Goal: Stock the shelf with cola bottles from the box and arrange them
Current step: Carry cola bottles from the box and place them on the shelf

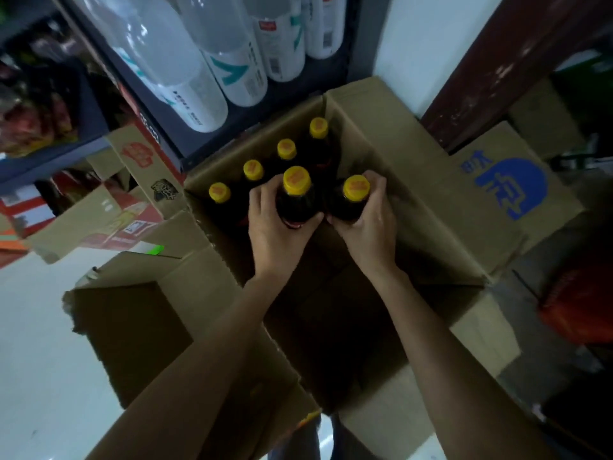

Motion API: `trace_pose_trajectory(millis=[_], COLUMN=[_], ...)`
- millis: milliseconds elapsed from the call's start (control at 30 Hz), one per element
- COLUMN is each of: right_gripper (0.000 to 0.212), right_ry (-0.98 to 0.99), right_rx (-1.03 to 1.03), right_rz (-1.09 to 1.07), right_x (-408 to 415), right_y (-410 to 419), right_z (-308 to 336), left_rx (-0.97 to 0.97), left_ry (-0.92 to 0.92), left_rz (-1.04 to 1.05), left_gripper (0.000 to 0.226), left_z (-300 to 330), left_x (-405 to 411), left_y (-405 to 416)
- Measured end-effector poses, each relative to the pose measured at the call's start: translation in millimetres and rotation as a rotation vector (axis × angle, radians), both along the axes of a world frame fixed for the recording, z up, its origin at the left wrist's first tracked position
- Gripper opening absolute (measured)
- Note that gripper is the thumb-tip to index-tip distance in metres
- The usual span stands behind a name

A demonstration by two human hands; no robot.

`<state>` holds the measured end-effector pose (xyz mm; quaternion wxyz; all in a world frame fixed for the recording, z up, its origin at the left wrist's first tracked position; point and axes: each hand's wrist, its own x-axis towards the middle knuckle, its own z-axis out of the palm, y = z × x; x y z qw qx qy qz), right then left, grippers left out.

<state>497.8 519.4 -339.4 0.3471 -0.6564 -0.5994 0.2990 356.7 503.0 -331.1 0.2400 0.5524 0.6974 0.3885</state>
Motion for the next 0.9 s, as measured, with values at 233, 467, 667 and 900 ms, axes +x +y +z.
trace_pose_trajectory(millis=[233,467,667,900], right_gripper=[0.069,0.073,0.077,0.069], right_ry=[0.406,0.233,0.182,0.085], right_rx=[0.053,0.270,0.274,0.238], right_rz=[-0.213,-0.400,-0.609,-0.797], right_x=[42,106,153,192], right_y=[-95,-212,-343,-541], right_z=[124,206,247,264], left_rx=[0.239,0.226,0.077,0.093], left_ry=[-0.093,-0.066,-0.237,-0.233], left_rz=[-0.379,-0.708,-1.004,-1.230], left_gripper=[0.063,0.067,0.065,0.067], left_z=[125,215,253,262], left_x=[-2,57,127,208], left_y=[-54,-113,-197,-355])
